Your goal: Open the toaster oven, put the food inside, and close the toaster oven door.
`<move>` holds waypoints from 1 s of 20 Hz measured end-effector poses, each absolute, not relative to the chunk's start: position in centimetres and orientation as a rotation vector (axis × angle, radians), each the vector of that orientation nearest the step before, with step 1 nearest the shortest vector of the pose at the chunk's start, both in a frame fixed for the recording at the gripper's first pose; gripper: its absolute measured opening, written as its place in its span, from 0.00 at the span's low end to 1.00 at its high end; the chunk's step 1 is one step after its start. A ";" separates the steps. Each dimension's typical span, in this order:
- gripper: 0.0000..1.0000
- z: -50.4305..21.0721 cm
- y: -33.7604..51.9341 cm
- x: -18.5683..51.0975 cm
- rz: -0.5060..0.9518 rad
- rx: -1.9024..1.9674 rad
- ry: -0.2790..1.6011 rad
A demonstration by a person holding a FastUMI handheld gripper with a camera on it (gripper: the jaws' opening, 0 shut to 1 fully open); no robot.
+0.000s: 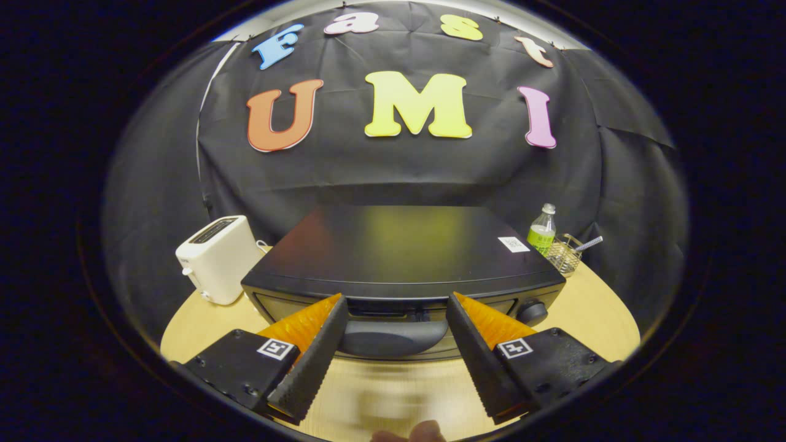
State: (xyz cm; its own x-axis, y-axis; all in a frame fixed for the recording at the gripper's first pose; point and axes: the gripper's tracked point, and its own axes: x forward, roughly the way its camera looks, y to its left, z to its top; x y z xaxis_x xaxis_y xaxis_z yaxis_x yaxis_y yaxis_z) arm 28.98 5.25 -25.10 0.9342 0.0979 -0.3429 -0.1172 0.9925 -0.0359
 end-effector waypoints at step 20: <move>1.00 -32.4 2.0 14.9 0.168 -0.098 0.545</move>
State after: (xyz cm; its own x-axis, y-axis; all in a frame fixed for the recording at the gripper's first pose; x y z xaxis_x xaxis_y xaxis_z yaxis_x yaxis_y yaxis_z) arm 14.87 1.96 -32.40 0.8417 0.1330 -0.5233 -0.1851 0.9815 -0.0482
